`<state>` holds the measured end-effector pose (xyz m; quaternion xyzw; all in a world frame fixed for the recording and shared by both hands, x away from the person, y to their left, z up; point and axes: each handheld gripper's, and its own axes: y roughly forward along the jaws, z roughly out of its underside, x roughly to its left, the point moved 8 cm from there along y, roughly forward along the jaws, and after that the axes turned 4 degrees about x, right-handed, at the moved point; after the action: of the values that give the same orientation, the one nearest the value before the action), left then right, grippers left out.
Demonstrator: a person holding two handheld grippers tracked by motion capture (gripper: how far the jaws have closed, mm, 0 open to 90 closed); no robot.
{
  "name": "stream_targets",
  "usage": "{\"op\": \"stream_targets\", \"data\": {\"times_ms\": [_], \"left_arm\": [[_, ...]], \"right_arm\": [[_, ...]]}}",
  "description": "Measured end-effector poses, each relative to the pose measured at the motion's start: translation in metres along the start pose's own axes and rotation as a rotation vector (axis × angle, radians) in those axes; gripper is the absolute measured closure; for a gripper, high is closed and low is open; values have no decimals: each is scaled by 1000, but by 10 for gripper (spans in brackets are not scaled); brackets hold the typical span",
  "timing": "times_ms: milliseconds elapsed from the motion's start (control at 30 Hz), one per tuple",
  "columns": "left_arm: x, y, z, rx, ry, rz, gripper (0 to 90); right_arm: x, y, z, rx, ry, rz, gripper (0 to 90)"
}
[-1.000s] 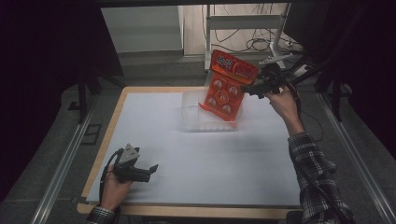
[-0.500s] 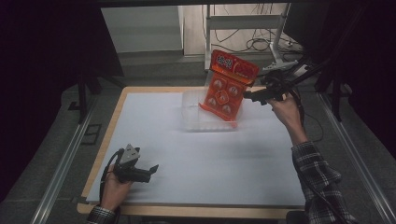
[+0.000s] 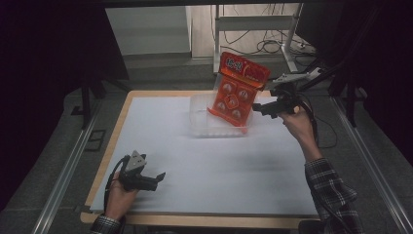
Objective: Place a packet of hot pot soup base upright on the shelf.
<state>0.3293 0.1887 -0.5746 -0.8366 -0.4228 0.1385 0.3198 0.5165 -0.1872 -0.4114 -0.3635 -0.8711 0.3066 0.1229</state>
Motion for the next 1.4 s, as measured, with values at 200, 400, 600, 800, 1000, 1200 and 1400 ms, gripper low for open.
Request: {"op": "stream_targets", "data": {"times_ms": [200, 400, 600, 800, 1000, 1200, 1400], "left_arm": [[0, 0, 0, 1, 2, 0, 7], [-1, 1, 0, 2, 3, 3, 7], [-1, 1, 0, 4, 6, 2, 7], [-1, 0, 0, -4, 5, 0, 7], [0, -1, -1, -6, 4, 0, 6], [0, -1, -1, -6, 3, 1, 7], [0, -1, -1, -6, 3, 1, 6]], "right_arm": [[7, 0, 10, 0, -11, 5, 12], [12, 3, 22, 4, -15, 9, 14], [18, 4, 31, 0, -14, 1, 15], [24, 4, 42, -13, -5, -15, 17], [28, 5, 53, -4, -24, -11, 24], [35, 1, 60, -8, -31, -22, 25], [45, -7, 66, -10, -36, -32, 24]]}}
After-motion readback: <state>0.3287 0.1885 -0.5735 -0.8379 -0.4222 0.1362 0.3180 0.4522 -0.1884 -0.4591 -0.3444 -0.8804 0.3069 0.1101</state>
